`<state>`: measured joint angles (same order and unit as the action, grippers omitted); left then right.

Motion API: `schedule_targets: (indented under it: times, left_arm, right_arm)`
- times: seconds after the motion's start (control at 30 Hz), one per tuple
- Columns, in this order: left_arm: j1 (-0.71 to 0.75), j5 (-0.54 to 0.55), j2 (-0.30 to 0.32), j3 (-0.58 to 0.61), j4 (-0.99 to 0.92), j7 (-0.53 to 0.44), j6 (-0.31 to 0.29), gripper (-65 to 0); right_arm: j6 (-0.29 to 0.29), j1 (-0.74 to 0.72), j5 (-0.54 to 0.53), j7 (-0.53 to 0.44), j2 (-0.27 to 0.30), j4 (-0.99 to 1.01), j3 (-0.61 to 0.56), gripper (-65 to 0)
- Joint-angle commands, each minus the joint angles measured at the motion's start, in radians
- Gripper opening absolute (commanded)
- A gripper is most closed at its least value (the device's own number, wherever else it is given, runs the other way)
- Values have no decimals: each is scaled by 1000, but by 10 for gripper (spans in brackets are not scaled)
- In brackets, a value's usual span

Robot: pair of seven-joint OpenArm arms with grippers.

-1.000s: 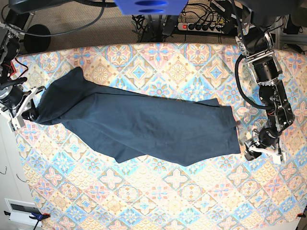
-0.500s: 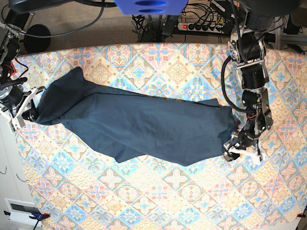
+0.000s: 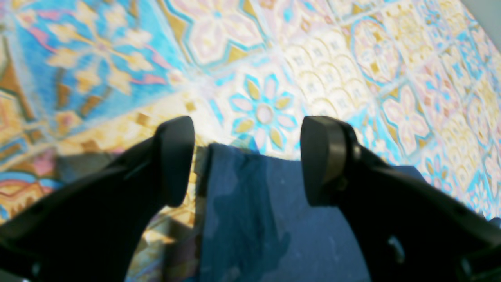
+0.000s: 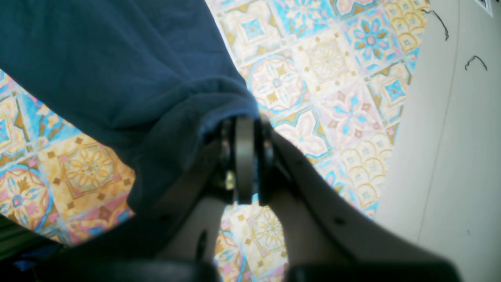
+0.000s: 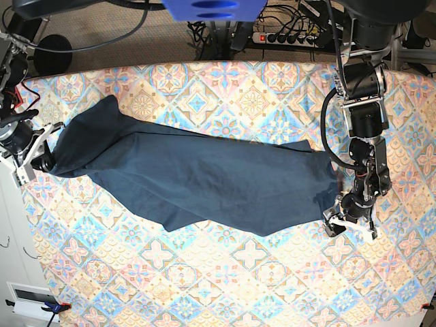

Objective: Layout the t-shirt on the table in an organized manner, then fold the t-shirt properly
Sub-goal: 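Release the shirt with the left gripper and regrasp the folded edge, then pull the folded edge with the left gripper away from the right gripper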

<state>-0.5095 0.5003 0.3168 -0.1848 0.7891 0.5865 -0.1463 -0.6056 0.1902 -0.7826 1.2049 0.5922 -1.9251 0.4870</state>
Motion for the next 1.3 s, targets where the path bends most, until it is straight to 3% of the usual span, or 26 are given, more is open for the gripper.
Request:
schedule_targets:
  times: [0.0, 0.3, 0.43, 0.63, 0.8, 0.87, 1.03, 1.07, 1.27]
  left_arm:
    - [-33, 10, 28, 0, 20, -20, -9, -235]
    - [-33, 5, 32, 6, 5, -46, -9, -234]
    - [-71, 7, 17, 6, -90, -49, -9, -234]
    - [-80, 5, 15, 11, -148, -132, -9, -234]
    - [-82, 7, -5, 135, -150, -138, -9, -241]
    - [-82, 7, -8, 172, -150, -138, -9, -297]
    - [-84, 13, -9, 183, -145, -138, -9, -618]
    - [-93, 13, -8, 183, -142, -138, -9, -650]
    - [-146, 34, 22, 120, -47, -119, -9, -650]
  right_arm:
    - [0, -11, -8, -26, 22, -12, 14, -650]
    - [0, -10, -8, -26, 22, -12, 14, -650]
    - [0, -10, -10, -26, 22, -12, 14, -650]
    - [0, -4, -13, -26, 21, -14, 14, -650]
    - [0, -4, -13, -26, 21, -14, 16, -650]
    - [0, -4, -15, -26, 21, -15, 16, -650]
    - [0, -4, -15, -26, 21, -15, 16, -650]
    - [0, -4, -15, -26, 21, -15, 16, -650]
    - [0, -2, -15, -18, -5, -17, 54, -650]
